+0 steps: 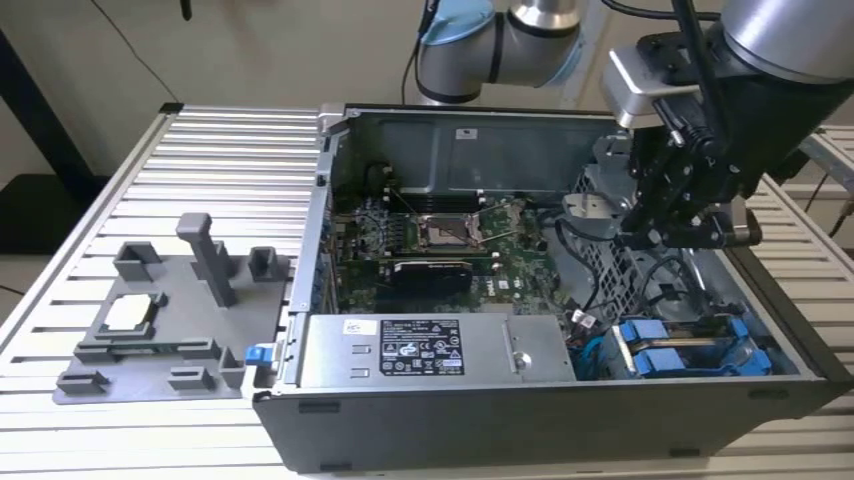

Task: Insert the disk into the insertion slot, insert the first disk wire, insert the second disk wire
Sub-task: 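Insert the second disk wire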

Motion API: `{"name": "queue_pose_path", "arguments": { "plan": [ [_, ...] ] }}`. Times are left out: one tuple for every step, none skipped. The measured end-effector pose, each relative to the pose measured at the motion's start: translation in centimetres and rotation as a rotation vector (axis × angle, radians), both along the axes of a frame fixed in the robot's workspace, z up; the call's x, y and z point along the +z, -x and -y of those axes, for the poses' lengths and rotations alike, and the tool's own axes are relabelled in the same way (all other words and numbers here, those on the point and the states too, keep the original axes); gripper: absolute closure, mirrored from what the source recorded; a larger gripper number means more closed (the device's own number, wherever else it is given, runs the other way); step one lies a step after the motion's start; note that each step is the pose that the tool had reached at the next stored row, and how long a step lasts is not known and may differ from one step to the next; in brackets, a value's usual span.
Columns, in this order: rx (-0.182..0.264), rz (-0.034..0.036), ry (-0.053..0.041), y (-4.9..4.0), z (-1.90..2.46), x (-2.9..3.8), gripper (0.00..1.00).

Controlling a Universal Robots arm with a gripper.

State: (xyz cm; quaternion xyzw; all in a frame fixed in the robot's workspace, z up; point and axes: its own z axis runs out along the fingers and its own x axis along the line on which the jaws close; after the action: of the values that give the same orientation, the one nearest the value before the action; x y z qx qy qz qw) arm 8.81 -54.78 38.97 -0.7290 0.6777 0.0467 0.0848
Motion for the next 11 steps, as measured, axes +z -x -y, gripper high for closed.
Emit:
{"name": "queue_pose_path", "arguments": {
  "plan": [
    [0.003,0.0001,-0.0015,0.16,0.14,-0.06,0.74],
    [0.005,0.0005,-0.0038,0.31,0.25,-0.16,0.74],
    [0.007,0.0021,-0.0089,0.42,0.3,-0.24,0.74],
    [0.008,0.0048,-0.0171,0.49,0.31,-0.29,0.74],
    [0.01,0.0079,-0.0271,0.53,0.31,-0.33,0.74],
    [0.011,0.0111,-0.0375,0.57,0.31,-0.36,0.74],
    [0.013,0.0146,-0.0484,0.6,0.31,-0.4,0.74],
    [0.014,0.0164,-0.0556,0.62,0.34,-0.44,0.74],
    [0.016,0.0165,-0.0567,0.64,0.43,-0.47,0.74],
    [0.018,0.0164,-0.0568,0.65,0.55,-0.5,0.74],
    [0.02,0.0164,-0.057,0.67,0.69,-0.53,0.74]
  ]
}}
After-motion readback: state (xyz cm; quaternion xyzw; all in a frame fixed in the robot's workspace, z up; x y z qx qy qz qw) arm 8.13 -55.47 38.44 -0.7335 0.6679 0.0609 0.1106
